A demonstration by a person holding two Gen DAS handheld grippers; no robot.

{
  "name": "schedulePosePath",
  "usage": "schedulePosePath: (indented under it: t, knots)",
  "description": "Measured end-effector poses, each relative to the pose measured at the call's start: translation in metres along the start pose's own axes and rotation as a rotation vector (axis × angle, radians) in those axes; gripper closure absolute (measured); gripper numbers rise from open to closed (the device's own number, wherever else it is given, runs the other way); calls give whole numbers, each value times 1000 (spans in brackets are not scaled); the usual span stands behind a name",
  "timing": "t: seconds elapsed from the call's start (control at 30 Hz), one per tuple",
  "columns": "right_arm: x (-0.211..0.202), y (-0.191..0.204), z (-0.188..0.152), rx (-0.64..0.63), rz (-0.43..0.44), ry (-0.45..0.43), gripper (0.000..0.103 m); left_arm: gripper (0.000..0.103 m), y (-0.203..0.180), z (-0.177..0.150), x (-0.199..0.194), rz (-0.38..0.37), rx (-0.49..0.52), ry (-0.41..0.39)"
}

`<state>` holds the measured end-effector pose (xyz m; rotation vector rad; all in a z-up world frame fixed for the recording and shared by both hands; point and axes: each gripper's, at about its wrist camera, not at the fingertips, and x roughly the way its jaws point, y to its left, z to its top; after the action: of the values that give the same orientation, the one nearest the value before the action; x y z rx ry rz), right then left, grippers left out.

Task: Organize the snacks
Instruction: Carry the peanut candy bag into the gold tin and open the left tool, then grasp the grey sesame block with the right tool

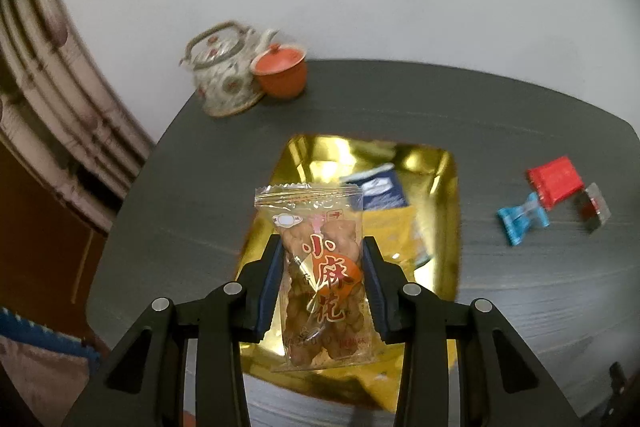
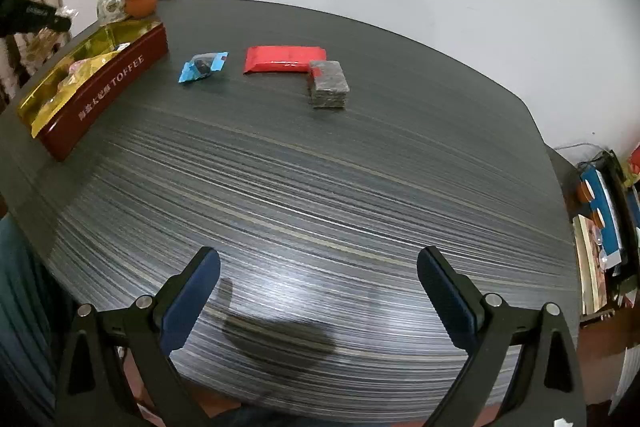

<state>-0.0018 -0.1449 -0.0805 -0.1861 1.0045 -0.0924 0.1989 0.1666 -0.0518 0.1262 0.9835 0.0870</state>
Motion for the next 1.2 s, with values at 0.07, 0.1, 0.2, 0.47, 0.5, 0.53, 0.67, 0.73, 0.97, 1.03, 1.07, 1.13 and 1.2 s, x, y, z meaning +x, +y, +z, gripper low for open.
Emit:
schedulePosePath:
  t: [0.07,0.1,0.2,0.47,0.5,0.53,0.67,0.73,0.97,1.03,1.07,1.13,1.2]
  knots:
    - [1,2,-1,-6,0,6,5,64,7,-3,4,0,-11,9]
    - [2,3,-2,-8,-1,8,5,64,9,-5,7,1,-17,16]
    - [5,5,-4,-12,-1,18,5,64,13,-10,15,5,-25,33]
    - [12,3,-5,-4,-10,35,5,63,15,-22,36,6,-42,70]
    - [12,3,-5,-5,-13,37,5,63,15,-23,37,3,-44,69]
    - [14,3,-5,-6,-16,39,5,63,15,-25,38,0,-44,65]
    - [17,3,-6,-8,-19,45,5,50,17,-30,32,-7,-47,42]
    - [19,3,-7,-8,-21,45,5,49,21,-35,16,-31,-64,9]
    - [20,-1,-11,49,24,-14,5,20,27,-82,-72,-103,-5,-198]
    - [21,-3,-11,80,62,-34,5,20,30,-104,-85,-107,29,-218]
    - [23,-3,-10,93,77,-41,5,20,33,-115,-87,-110,41,-218]
    - [32,-3,-3,111,87,-38,5,20,39,-136,-90,-94,54,-219]
    - [41,-2,9,108,97,-31,5,20,47,-153,-88,-79,48,-212]
